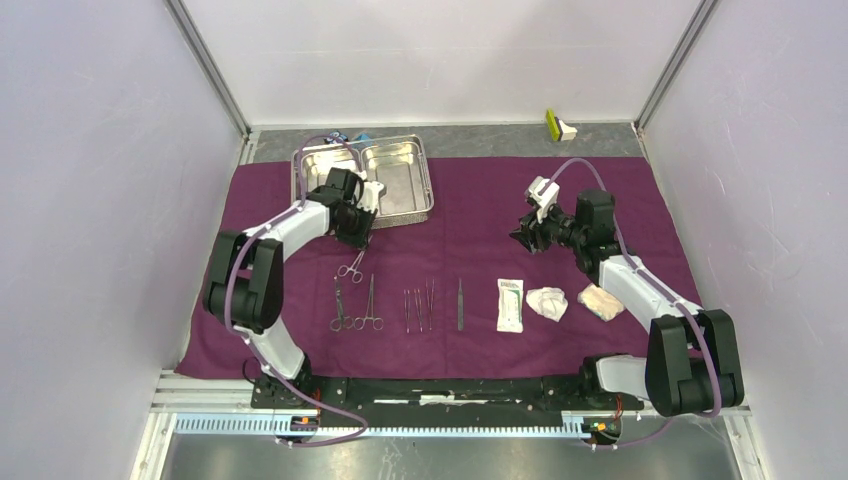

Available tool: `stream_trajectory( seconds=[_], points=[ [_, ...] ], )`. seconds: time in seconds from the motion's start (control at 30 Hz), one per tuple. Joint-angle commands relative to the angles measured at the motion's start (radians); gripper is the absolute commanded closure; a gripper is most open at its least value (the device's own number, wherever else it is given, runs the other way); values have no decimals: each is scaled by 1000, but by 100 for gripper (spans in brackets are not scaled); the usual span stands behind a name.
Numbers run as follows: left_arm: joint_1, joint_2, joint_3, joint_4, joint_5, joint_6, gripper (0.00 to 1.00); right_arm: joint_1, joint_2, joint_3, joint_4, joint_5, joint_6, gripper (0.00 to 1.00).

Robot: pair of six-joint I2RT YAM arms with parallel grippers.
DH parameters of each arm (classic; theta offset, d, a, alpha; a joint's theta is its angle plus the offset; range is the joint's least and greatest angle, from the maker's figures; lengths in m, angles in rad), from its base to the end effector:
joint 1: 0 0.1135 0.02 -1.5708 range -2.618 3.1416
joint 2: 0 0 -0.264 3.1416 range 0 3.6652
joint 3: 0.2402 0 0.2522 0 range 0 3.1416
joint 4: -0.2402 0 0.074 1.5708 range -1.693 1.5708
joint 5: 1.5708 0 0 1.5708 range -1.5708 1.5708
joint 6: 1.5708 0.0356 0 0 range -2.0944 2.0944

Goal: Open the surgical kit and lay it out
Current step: Place the medical item in the surgical kit.

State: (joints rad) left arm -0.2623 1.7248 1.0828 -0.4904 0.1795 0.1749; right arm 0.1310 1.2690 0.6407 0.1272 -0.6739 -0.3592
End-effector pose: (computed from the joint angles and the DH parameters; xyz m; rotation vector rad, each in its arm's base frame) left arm 0.3257 -0.0940 0.1770 0.6382 2.6234 -0.2690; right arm 0.2591 0.0565 0.2212 -0.8679 1.7980 0.5485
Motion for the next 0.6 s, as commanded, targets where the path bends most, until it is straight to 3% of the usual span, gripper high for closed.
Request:
stream_trajectory(
  seconds=[0.0,0.37,0.57],
  points=[
    [-13,-71,41,-19,87,41,98,3,-6,2,42,-15,11,50],
    [-15,-171,45,-52,127,55,98,5,-5,7,53,-27,37,50],
    [-14,-261,44,-131,-28,42,98,10,-11,8,61,-32,52,50]
  ],
)
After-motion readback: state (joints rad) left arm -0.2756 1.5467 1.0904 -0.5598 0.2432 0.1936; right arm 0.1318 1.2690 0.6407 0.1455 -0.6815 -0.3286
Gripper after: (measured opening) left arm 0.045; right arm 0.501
